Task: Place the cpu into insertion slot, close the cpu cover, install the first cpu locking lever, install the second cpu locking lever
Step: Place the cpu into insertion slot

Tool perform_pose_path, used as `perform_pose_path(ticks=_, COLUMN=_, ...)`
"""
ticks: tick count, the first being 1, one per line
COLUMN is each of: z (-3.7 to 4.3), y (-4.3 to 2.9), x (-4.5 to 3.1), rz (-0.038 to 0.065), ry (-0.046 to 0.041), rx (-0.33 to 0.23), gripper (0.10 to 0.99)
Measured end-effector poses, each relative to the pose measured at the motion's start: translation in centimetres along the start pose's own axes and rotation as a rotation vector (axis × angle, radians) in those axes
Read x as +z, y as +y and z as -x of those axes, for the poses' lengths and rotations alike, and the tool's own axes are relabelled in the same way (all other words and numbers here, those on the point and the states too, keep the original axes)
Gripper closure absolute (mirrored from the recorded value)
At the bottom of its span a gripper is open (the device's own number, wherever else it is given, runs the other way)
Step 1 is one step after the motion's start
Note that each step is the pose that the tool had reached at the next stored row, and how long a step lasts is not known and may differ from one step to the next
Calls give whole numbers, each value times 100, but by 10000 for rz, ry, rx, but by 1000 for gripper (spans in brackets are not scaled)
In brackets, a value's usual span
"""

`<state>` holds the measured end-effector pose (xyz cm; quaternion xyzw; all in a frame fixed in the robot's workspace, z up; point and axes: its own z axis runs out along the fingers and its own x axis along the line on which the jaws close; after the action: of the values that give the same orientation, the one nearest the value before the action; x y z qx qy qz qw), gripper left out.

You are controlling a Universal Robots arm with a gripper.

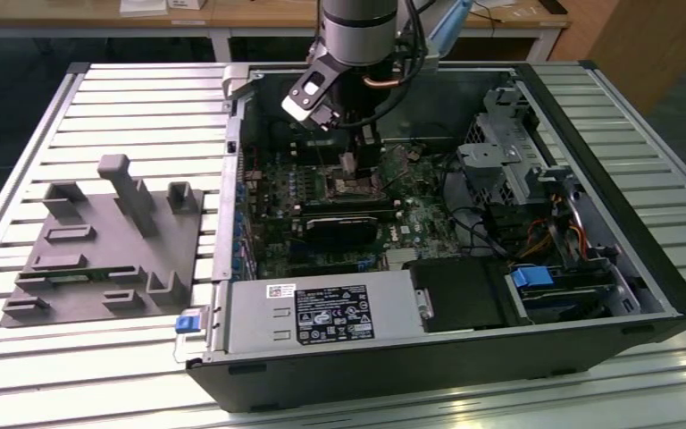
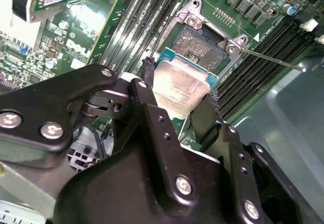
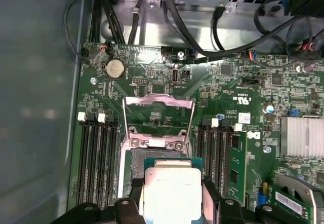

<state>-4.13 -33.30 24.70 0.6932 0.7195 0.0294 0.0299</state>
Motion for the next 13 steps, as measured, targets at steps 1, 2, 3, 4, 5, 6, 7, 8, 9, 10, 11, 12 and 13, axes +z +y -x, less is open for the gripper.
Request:
perform_pose_path(ticks=1, z=-2, y=-2, x=16, rz=-1, ry=0, rx=-1, gripper=549)
perform_pose_path(ticks=2, z=-5, y=-4, x=31, rz=-1, ry=0, rx=0, gripper=549)
perform_pose_path(ticks=3, z=-9, y=-7, x=47, rz=-1, ry=0, rx=0, gripper=549)
perform_pose_path(ticks=4, z=-15, y=-9, x=64, rz=-1, ry=0, rx=0, gripper=549)
perform_pose_path(ticks=5, z=-21, y=-11, x=81, rz=-1, ry=0, rx=0, gripper=549)
perform_pose_path(ticks=6, z=-25, y=-13, x=95, rz=-1, ry=-1, rx=1, gripper=549)
perform_pose_path(ticks=7, z=-27, y=-13, x=104, rz=0, ry=0, rx=0, gripper=549)
perform_pose_path(ticks=8, z=-27, y=-15, x=107, rz=-1, ry=-1, rx=1, gripper=549)
perform_pose_path(ticks=9, z=-27, y=-15, x=108, rz=-1, ry=-1, rx=2, gripper=549)
perform_pose_path(ticks=10, z=-27, y=-16, x=108, rz=-3, ry=-3, rx=1, gripper=549)
perform_pose_path(ticks=11, z=-27, y=-16, x=109, rz=-2, ry=-3, rx=2, gripper=549)
perform_pose_path(ticks=12, z=-27, y=-16, x=111, rz=0, ry=-3, rx=2, gripper=549)
perform_pose_path(ticks=13, z=-28, y=-16, x=116, rz=2, ry=-1, rx=2, gripper=549)
